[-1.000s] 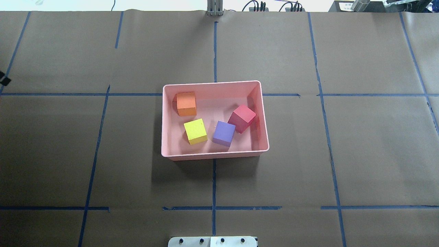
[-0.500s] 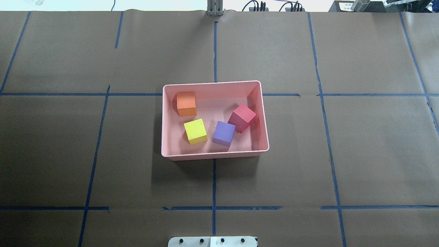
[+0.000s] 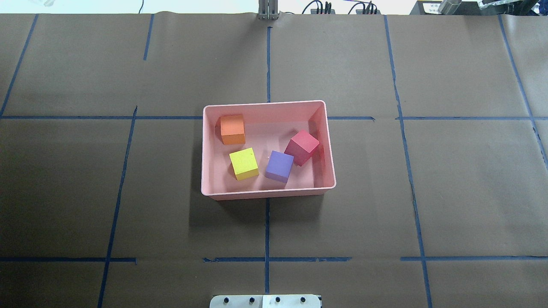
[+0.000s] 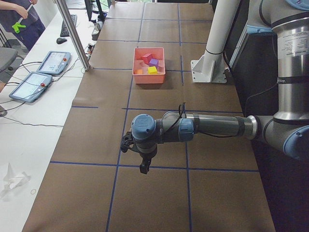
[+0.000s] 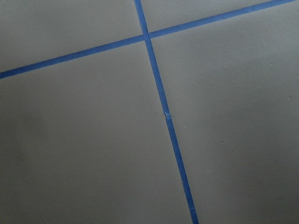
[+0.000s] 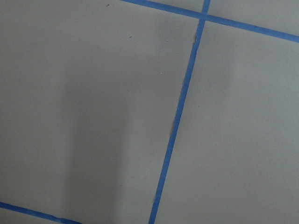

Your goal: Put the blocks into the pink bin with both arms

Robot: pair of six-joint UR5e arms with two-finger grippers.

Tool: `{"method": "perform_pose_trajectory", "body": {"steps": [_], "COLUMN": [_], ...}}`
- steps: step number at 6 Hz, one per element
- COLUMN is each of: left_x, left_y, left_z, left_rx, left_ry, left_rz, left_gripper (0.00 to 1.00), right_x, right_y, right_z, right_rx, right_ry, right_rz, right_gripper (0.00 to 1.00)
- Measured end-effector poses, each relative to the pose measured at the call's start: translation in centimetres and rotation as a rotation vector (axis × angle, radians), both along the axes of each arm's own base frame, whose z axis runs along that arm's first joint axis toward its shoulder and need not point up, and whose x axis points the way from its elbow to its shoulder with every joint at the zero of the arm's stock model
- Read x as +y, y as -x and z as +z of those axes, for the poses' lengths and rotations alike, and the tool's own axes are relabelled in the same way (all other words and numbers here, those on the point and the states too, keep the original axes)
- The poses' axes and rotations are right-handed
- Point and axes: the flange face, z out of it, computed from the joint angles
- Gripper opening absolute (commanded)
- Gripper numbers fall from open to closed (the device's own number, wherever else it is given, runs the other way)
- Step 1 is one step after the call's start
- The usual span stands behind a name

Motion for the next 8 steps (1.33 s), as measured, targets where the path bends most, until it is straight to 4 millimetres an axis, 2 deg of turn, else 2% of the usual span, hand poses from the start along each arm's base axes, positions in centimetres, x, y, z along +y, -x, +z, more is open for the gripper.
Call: {"method": "perform_pose_trajectory", "body": {"steps": [3, 8], "left_x": [0.24, 0.29], "left_y": [0.63, 0.67], "left_z": [0.84, 1.02], "left_rx": [-0.081, -0.089], "left_ry": [0.008, 0.014], "left_rz": [0.007, 0.009], "left_gripper": [1.00, 1.00], "right_x": [-0.14, -0.16], "right_y": [0.00, 0.00], "right_z": [-0.06, -0.11], "right_rx": [0.000, 0.000], "right_ry": [-0.002, -0.003], "right_rz": [0.000, 0.000], "right_gripper": [1.00, 1.00]}}
